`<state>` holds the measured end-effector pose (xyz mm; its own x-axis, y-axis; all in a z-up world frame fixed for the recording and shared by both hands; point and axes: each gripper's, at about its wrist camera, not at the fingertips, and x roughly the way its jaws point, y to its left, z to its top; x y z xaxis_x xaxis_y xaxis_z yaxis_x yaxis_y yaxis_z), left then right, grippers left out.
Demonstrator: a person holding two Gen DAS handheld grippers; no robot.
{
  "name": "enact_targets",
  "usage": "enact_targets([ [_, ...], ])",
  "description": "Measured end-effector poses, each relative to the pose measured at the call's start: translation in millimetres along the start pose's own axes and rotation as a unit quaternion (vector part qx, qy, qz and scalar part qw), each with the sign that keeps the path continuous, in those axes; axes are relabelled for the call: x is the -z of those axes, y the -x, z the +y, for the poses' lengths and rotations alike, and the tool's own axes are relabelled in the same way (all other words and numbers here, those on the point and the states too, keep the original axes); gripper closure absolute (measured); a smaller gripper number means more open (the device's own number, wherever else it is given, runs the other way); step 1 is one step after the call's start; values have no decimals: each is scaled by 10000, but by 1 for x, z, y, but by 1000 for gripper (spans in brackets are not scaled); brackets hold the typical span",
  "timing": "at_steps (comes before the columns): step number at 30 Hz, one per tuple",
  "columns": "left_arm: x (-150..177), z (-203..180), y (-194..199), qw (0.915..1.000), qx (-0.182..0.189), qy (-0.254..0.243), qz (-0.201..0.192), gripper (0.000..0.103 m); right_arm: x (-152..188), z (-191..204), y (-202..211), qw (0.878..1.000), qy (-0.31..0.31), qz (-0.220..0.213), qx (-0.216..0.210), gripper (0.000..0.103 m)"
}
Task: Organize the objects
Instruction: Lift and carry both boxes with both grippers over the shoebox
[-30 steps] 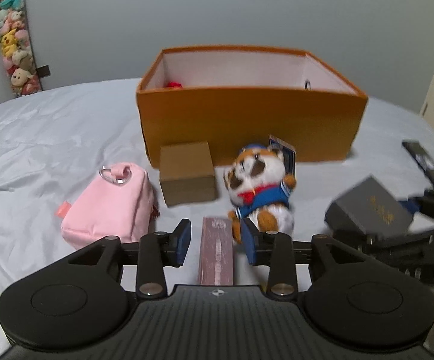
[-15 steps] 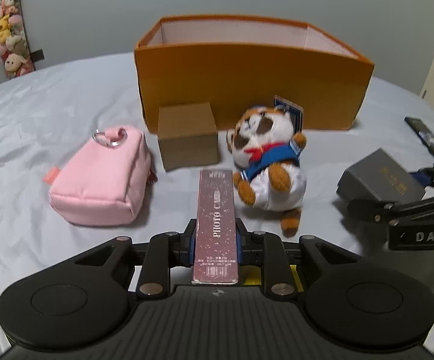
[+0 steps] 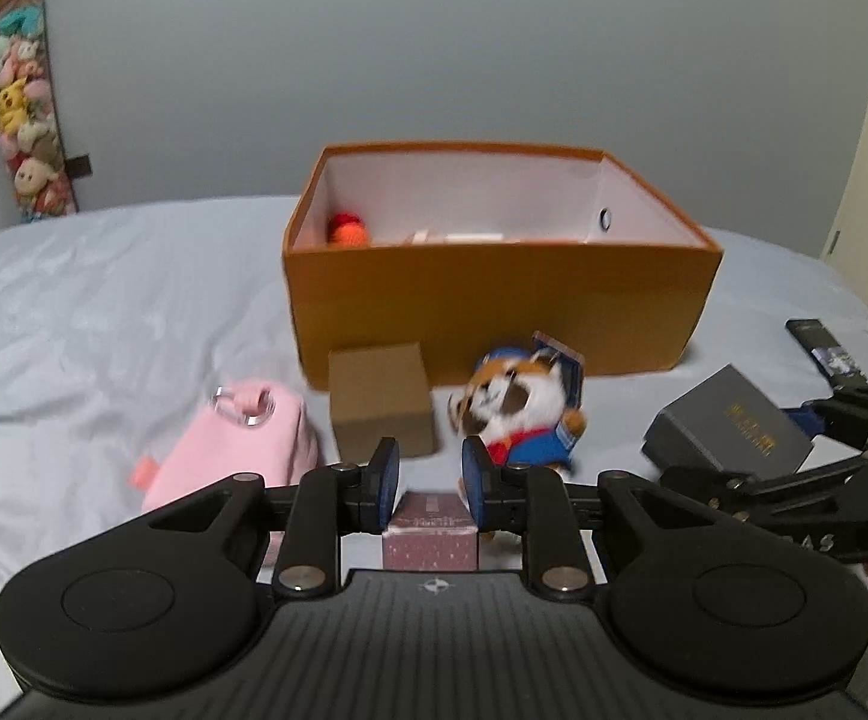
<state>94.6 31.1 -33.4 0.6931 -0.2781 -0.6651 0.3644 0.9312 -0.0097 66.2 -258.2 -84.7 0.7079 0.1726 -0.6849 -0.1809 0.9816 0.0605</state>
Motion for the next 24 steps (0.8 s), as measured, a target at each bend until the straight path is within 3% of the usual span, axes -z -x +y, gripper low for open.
enact_targets([
  [24, -10, -6, 7, 9998, 149, -43, -125, 78, -5, -4, 3, 9999, -85, -82, 17, 26],
])
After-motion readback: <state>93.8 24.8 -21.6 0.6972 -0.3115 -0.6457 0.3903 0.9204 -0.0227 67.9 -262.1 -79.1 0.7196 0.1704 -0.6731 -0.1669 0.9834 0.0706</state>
